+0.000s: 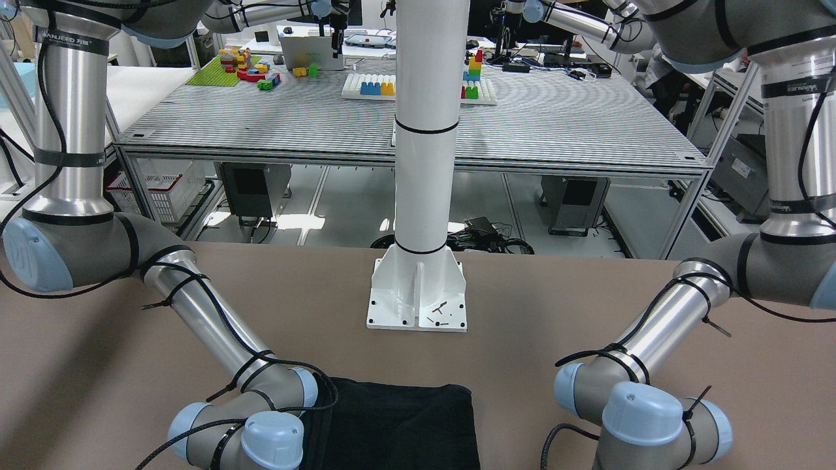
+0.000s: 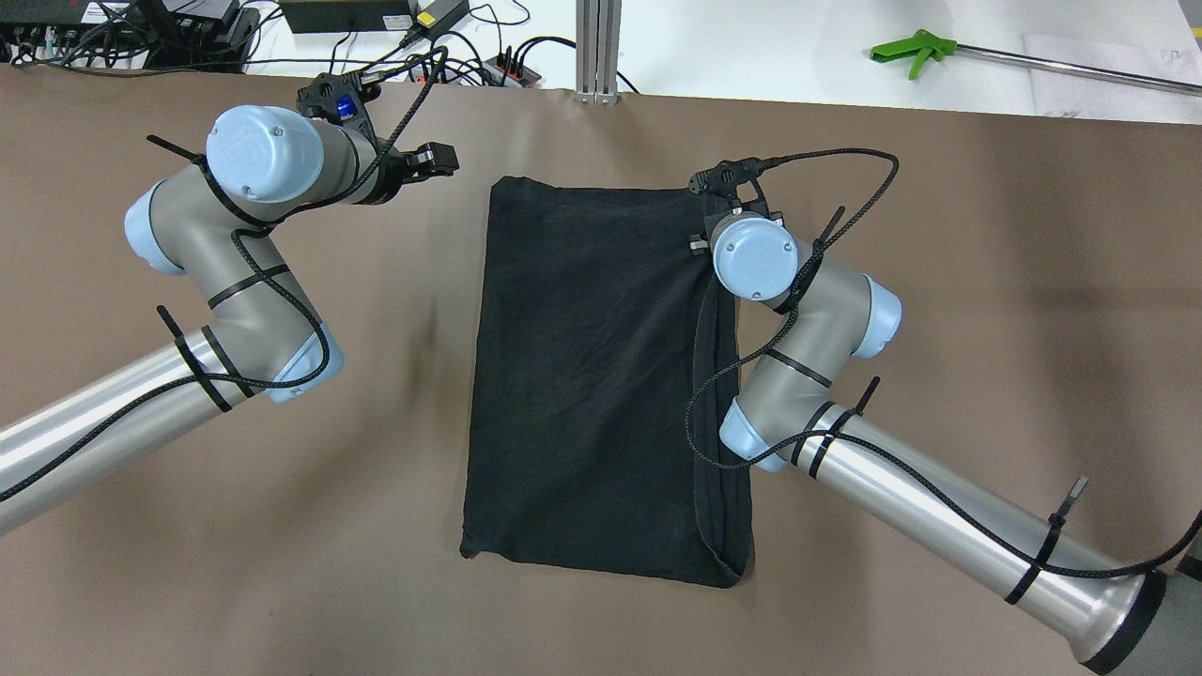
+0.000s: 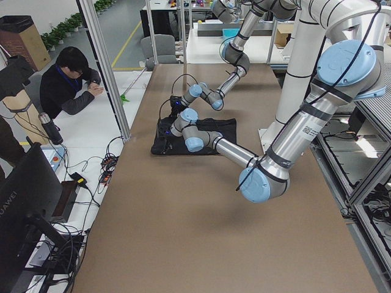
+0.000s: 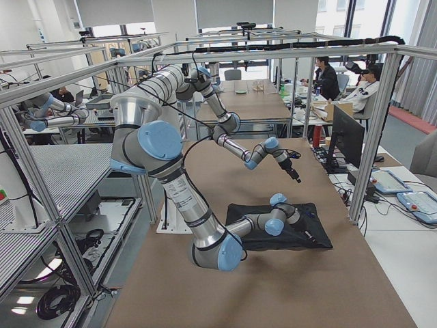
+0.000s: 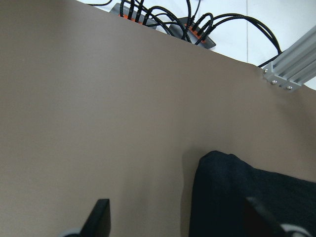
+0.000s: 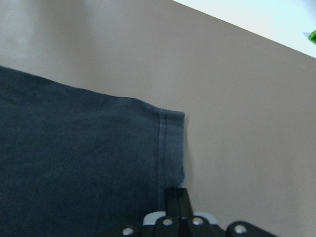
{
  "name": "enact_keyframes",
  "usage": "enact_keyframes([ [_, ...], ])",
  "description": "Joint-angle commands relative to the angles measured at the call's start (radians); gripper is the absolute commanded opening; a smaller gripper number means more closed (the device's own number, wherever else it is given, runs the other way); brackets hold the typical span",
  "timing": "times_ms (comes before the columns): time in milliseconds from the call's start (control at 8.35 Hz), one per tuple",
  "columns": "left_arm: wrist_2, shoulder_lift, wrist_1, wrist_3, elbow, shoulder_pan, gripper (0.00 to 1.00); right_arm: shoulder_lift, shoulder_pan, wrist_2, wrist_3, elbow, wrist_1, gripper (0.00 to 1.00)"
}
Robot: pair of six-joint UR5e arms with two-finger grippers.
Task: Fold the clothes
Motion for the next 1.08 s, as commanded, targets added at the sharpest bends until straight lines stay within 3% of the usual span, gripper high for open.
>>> enact_keyframes([
  [0, 0.000, -0.003, -0.005, 0.001, 0.016, -0.001, 0.95, -0.005, 0.003, 0.025, 0.009, 0.026, 0.000, 0.95],
  [240, 0.000, -0.015, -0.005, -0.004, 0.016, 0.001, 0.95, -0.011, 0.003, 0.054, 0.025, 0.061, -0.006, 0.94],
  [479, 0.000, -0.015, -0.005, -0.005, 0.015, -0.001, 0.95, -0.079, -0.002, 0.054, 0.048, 0.155, -0.018, 0.94],
  [719, 0.000, -0.015, -0.005, -0.007, 0.013, 0.001, 0.95, -0.087, -0.035, 0.053, 0.111, 0.232, -0.168, 0.94],
  [958, -0.002, -0.015, -0.005, -0.005, 0.013, 0.001, 0.95, -0.085, -0.057, 0.051, 0.157, 0.229, -0.176, 0.93],
])
